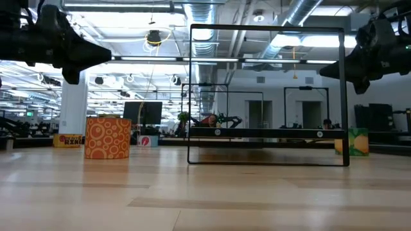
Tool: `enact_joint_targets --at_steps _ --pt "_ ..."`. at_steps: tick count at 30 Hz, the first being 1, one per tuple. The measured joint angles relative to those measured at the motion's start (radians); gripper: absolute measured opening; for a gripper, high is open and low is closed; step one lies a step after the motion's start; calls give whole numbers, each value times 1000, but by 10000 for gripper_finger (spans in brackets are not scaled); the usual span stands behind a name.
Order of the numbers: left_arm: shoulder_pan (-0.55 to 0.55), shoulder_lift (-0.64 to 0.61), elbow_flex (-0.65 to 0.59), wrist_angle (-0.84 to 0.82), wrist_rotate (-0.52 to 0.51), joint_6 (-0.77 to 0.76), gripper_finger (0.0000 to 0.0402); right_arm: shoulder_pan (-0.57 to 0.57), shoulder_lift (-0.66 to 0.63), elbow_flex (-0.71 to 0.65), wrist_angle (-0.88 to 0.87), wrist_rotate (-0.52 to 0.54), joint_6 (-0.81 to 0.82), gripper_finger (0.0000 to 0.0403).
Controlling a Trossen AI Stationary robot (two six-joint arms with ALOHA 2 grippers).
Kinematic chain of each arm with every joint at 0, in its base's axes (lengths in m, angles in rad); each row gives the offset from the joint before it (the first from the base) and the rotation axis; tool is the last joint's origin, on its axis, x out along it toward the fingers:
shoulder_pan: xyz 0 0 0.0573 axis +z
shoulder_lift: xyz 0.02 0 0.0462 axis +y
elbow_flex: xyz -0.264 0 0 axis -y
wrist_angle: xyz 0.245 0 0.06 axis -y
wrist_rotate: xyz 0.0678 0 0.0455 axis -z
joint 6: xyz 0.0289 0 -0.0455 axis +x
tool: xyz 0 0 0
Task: Pick and place cans onto a shelf
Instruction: Put the canned green beans on the shelf
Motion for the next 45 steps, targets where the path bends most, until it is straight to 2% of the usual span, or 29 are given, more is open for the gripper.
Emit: enact_joint_targets --at_steps 3,6,10,16,22,29,33,37,39,41,43,45 --pt "0 0 0 -8 112 -53 57 10 0 0 -2 -48 90 28" --pt "0 0 0 27 238 -40 57 35 11 -7 48 -133 94 28" --pt "0 0 0 215 231 91 57 74 43 -7 277 -137 -32 28" --pt "0 0 0 497 231 422 57 113 109 -5 633 -138 -371 28" --pt "0 0 0 705 195 685 57 114 131 -4 862 -135 -618 28" --pt "0 0 12 707 226 743 57 114 129 -3 962 -135 -624 28" --pt "0 0 12 693 237 737 57 114 130 -3 931 -135 -587 28" --pt "0 0 12 686 239 667 57 114 132 -3 866 -135 -584 28" --pt "0 0 15 729 209 624 57 114 134 -3 880 -134 -585 28" --pt "-1 0 50 724 133 580 57 107 138 -2 921 -134 -590 28" --pt "-1 0 125 624 58 579 57 93 138 25 927 -130 -603 28" --pt "0 21 231 427 11 612 57 76 137 75 878 -115 -618 28"
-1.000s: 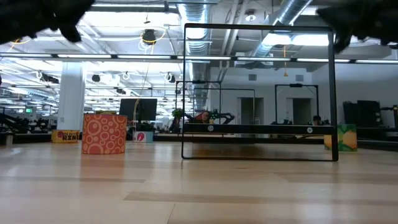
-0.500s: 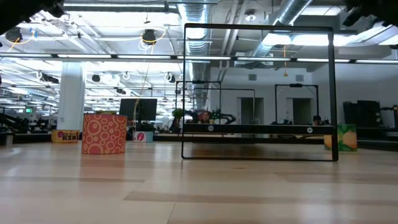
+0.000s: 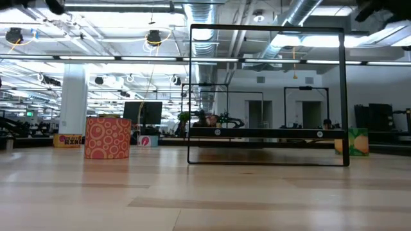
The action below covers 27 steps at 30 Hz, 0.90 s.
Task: Pick and place cans onto a shelf
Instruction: Put the canned green beans on the shelf
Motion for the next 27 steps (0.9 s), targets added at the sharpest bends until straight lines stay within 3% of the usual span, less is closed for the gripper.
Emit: enact_joint_targets --at_steps 5,12,14,22,27 --pt "0 159 310 -383 -135 34 57 -55 36 189 -312 99 -1 28" --pt "0 454 675 -822 -509 39 57 -128 159 376 -626 236 54 28" --pt "0 537 755 -940 -559 -4 57 -148 197 401 -687 264 70 28" --pt "96 825 1002 -1254 -561 -126 57 -227 327 427 -830 274 165 28" --pt "279 969 1078 -1423 -410 -197 57 -258 382 427 -886 272 214 28"
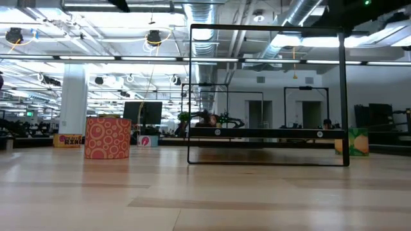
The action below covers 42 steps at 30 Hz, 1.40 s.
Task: Pick and place cans onto a shelf
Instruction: Put the canned green beans on the shelf
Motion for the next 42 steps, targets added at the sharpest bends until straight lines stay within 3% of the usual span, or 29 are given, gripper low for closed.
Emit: enact_joint_targets --at_steps 13,18,23,31,42 --pt "608 275 0 -37 421 68 57 -3 44 0 -28 -12 36 28" --pt "761 373 1 -37 534 90 57 -3 44 0 -68 -45 67 28" --pt "809 463 1 -57 578 65 57 -3 44 0 -103 -76 109 28" --pt "792 614 2 -101 615 101 59 -3 44 -10 -123 -83 111 28" --pt "791 678 1 -135 617 106 112 -3 50 -27 -126 -164 109 28"
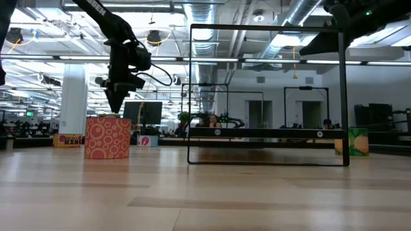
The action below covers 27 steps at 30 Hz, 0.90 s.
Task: Pick and place cans onto a shelf
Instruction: Put the canned green beans on the shelf
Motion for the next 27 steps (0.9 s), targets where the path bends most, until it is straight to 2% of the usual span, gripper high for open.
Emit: enact_joint_targets --at_steps 6,16,27 --pt "0 1 0 3 -9 -23 127 0 13 0 -15 -2 7 28" --pt "0 3 0 2 -11 -66 128 0 63 0 -42 -1 77 28" --pt "-7 58 1 -6 -30 -73 128 0 73 0 -37 -1 79 28"
